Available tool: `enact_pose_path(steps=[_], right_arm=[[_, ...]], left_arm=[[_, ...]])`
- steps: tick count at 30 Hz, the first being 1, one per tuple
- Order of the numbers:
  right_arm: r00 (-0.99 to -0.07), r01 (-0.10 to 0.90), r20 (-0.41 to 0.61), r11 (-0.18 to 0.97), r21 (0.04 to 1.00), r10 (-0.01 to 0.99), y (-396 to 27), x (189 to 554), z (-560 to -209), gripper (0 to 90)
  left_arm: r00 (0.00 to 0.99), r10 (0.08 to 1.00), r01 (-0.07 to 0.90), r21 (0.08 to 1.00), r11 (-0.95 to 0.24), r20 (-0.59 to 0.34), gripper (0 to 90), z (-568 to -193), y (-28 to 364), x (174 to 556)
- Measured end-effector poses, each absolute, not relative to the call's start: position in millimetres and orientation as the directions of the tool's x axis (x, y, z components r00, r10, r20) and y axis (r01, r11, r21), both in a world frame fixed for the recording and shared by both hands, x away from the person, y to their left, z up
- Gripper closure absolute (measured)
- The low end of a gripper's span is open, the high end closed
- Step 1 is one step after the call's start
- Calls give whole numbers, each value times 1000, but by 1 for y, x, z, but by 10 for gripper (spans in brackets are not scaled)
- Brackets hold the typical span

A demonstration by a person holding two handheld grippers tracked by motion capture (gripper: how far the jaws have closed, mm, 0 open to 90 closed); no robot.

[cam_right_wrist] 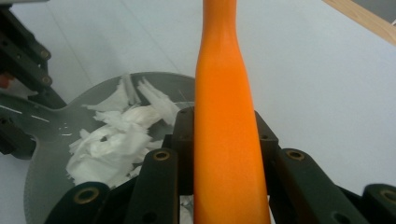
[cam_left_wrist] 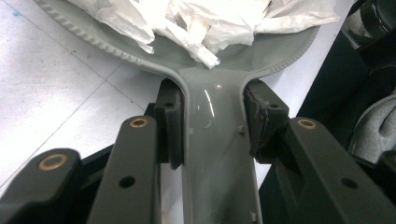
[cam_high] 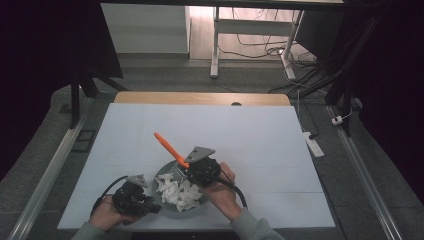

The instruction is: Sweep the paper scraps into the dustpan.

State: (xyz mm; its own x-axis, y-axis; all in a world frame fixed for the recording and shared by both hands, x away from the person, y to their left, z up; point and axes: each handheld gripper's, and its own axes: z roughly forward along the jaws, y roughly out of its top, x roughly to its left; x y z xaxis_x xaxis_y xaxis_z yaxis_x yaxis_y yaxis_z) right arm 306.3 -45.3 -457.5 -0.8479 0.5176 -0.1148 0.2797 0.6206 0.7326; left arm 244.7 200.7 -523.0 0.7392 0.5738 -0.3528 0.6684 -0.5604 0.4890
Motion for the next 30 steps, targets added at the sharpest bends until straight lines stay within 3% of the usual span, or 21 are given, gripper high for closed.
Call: enact_pose_path(steps=[12, 25, 30], right_arm=[[-824, 350, 18, 482, 803, 567, -87, 325, -434, 707], [-759, 381, -92, 554, 741, 645, -94, 343, -458, 707], [-714, 475, -110, 593, 650, 691, -109, 353, -483, 707]], left_arm=[[746, 573, 659, 500, -562, -340, 612, -523, 201, 245], [747, 571, 657, 509, -557, -340, 612, -523, 202, 245], [747, 572, 657, 507, -557, -339, 612, -522, 201, 244]])
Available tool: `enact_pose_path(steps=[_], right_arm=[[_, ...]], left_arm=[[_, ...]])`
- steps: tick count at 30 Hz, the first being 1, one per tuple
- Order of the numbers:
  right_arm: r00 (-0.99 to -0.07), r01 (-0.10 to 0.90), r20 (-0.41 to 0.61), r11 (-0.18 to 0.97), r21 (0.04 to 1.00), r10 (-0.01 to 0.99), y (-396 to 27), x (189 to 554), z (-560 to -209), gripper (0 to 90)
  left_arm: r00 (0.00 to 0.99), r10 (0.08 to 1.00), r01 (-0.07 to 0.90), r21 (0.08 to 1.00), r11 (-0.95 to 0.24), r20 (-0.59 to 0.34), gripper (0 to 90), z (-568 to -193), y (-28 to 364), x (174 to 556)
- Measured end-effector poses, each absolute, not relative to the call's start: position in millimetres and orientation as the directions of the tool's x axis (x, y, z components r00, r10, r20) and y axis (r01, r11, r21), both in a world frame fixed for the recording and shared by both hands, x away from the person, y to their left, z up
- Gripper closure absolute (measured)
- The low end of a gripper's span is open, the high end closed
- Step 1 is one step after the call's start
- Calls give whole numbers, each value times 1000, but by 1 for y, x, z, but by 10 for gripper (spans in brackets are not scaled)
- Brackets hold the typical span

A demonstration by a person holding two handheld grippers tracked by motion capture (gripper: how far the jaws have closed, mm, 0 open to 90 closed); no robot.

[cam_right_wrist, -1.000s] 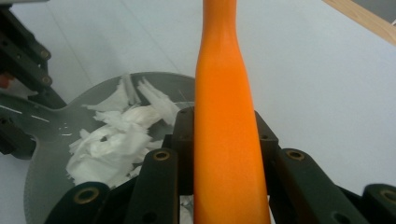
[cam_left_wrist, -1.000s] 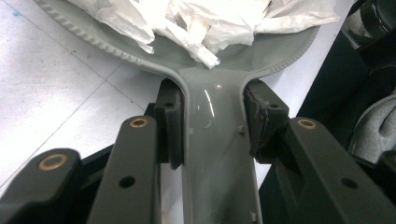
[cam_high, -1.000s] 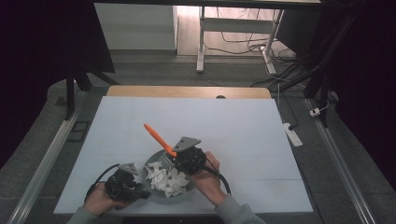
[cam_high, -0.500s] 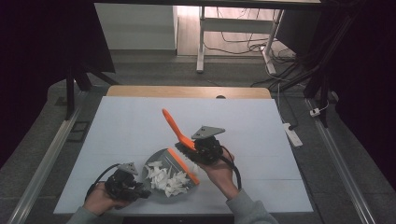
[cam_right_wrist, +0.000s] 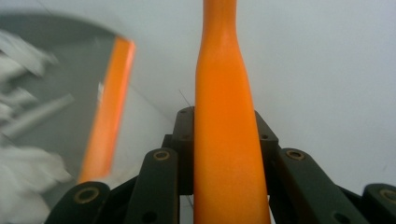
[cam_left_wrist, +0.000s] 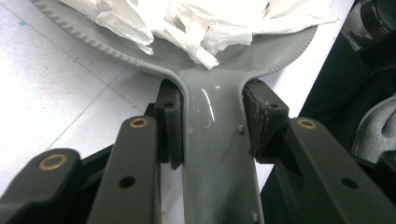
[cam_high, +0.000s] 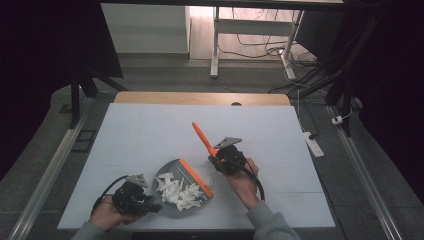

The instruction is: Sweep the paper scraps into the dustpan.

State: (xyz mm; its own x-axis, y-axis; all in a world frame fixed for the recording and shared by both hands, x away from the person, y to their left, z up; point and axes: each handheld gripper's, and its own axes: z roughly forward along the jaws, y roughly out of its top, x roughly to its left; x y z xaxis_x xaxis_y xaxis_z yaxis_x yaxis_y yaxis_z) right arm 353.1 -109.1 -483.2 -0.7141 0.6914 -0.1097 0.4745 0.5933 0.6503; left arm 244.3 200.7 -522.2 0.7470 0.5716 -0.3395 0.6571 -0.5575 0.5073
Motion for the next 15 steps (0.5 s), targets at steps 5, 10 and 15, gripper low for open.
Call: enact_pose_path(steps=[5, 10, 15], right_arm=[[-739, 465, -98, 610, 641, 667, -96, 336, -496, 707], [-782, 445, -31, 593, 671, 622, -61, 323, -495, 707], [-838, 357, -34, 595, 721, 544, -26, 314, -479, 707]], left_arm=[[746, 573, 658, 507, -556, -340, 613, -523, 200, 244], [745, 574, 659, 507, -556, -340, 613, -523, 199, 244], [746, 571, 658, 509, -555, -343, 613, -523, 201, 244]])
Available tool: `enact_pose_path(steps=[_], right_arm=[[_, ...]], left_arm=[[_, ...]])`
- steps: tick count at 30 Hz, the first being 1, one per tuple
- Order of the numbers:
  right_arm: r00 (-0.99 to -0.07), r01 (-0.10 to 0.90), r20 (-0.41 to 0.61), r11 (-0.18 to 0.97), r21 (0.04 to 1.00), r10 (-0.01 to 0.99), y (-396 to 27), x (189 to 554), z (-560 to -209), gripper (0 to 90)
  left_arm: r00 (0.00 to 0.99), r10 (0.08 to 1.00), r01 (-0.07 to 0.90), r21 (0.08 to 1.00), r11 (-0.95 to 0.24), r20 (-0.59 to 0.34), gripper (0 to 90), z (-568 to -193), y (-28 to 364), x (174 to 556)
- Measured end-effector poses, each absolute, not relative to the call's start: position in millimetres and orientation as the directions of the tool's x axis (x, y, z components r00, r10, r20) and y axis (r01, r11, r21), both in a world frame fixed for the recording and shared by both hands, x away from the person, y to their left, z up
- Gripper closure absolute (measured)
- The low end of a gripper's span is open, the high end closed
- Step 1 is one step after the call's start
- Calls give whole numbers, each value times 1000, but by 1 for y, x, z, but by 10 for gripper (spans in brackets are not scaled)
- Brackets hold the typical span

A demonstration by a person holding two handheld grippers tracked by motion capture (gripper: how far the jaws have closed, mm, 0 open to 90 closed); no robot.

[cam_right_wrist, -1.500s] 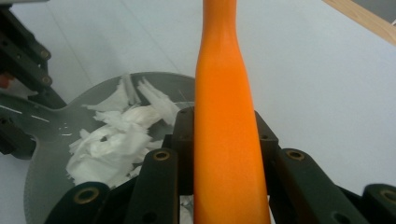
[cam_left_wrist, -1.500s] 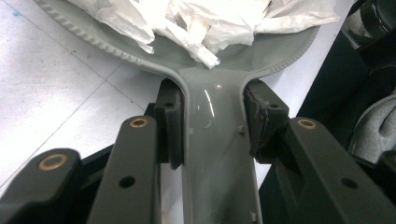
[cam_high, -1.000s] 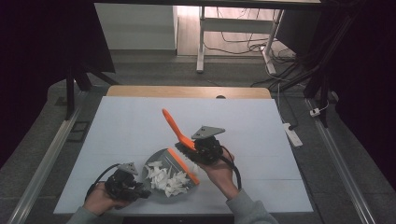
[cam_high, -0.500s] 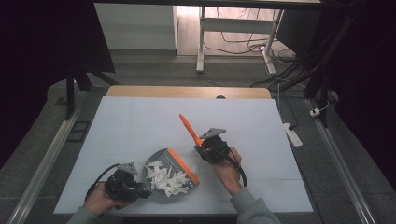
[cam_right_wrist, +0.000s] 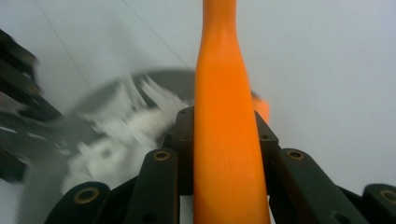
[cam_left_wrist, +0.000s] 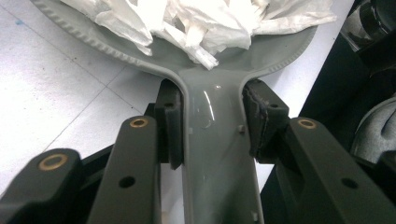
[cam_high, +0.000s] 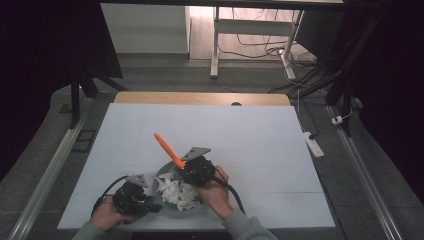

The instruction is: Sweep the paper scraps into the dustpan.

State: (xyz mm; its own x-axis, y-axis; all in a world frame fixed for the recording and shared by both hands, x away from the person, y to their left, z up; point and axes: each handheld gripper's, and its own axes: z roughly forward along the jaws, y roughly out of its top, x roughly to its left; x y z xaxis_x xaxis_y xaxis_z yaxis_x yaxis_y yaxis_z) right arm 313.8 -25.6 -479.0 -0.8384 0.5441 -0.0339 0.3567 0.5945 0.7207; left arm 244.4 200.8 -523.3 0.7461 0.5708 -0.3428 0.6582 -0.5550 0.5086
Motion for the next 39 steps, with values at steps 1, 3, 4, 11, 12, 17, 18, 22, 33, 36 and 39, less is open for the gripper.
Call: enact_pose_path(steps=[1, 3, 4, 11, 12, 17, 18, 22, 33, 36, 39], right_arm=[[-845, 339, -43, 596, 728, 533, -22, 312, -475, 707], [-851, 306, -68, 597, 742, 520, -19, 311, -468, 707], [-850, 296, -80, 598, 745, 521, -20, 310, -466, 707], [-828, 297, -78, 553, 778, 555, -37, 320, -457, 707], [-825, 305, -69, 545, 781, 561, -40, 322, -456, 707], [-814, 313, -54, 515, 798, 579, -51, 328, -453, 707], [-813, 308, -56, 511, 803, 579, -53, 328, -451, 707], [-805, 309, -59, 502, 808, 591, -63, 329, -445, 707], [-787, 327, -52, 486, 810, 615, -95, 331, -443, 707], [-785, 329, -52, 485, 810, 618, -105, 332, -442, 707], [-789, 324, -47, 480, 815, 612, -115, 331, -442, 707]], left_arm=[[746, 571, 658, 510, -554, -343, 613, -524, 201, 244], [746, 572, 657, 515, -551, -340, 612, -524, 202, 244], [745, 575, 658, 518, -547, -338, 612, -523, 202, 244], [743, 579, 657, 533, -533, -336, 613, -525, 204, 245], [744, 579, 656, 535, -533, -335, 613, -525, 205, 245], [738, 585, 661, 535, -526, -337, 613, -526, 207, 246], [737, 585, 662, 534, -526, -338, 613, -527, 207, 246], [734, 589, 664, 537, -520, -338, 613, -527, 207, 246], [721, 605, 670, 563, -484, -338, 613, -523, 211, 246], [713, 613, 675, 570, -469, -340, 613, -522, 212, 246], [703, 626, 679, 578, -452, -337, 613, -521, 212, 245]])
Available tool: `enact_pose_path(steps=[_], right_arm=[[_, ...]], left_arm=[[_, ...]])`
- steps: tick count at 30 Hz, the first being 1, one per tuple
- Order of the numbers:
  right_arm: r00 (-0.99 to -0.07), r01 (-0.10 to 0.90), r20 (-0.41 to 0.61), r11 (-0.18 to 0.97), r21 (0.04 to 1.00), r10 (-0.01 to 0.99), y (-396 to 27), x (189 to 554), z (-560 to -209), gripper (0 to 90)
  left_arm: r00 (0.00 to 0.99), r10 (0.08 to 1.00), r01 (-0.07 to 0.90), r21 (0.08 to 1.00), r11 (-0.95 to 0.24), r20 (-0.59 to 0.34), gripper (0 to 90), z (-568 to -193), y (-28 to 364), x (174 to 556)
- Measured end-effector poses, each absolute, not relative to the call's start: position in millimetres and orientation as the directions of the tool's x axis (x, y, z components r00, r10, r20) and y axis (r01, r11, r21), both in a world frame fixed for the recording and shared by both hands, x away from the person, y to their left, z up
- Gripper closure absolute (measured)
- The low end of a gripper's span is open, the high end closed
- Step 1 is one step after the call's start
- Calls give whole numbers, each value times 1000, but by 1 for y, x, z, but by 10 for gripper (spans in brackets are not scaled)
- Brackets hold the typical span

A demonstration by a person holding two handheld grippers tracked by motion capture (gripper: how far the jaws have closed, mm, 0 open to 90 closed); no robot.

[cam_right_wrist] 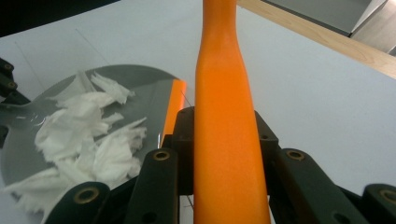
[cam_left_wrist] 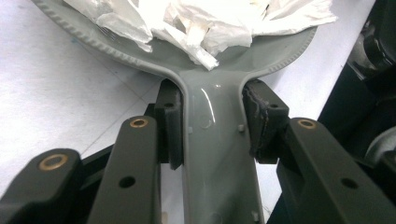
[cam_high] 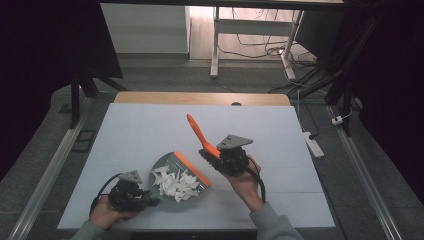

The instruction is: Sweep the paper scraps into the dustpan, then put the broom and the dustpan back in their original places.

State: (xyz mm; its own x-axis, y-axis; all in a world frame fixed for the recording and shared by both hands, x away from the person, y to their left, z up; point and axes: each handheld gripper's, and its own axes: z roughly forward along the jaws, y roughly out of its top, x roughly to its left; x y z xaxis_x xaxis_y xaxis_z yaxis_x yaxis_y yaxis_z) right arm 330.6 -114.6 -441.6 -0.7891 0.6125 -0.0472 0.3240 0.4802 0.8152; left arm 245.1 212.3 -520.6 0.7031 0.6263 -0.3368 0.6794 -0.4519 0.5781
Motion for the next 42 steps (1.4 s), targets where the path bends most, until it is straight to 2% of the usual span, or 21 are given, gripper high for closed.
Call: enact_pose_path(steps=[11, 28, 42], right_arm=[[-781, 331, -24, 447, 831, 624, -148, 325, -439, 707], [-791, 329, -25, 461, 824, 611, -170, 321, -440, 707], [-811, 358, 23, 467, 808, 584, -199, 318, -449, 707]], left_arm=[[653, 671, 704, 608, -367, -351, 613, -515, 220, 244], [599, 722, 711, 645, -281, -346, 612, -508, 229, 242], [499, 791, 727, 667, -162, -353, 612, -503, 238, 237]])
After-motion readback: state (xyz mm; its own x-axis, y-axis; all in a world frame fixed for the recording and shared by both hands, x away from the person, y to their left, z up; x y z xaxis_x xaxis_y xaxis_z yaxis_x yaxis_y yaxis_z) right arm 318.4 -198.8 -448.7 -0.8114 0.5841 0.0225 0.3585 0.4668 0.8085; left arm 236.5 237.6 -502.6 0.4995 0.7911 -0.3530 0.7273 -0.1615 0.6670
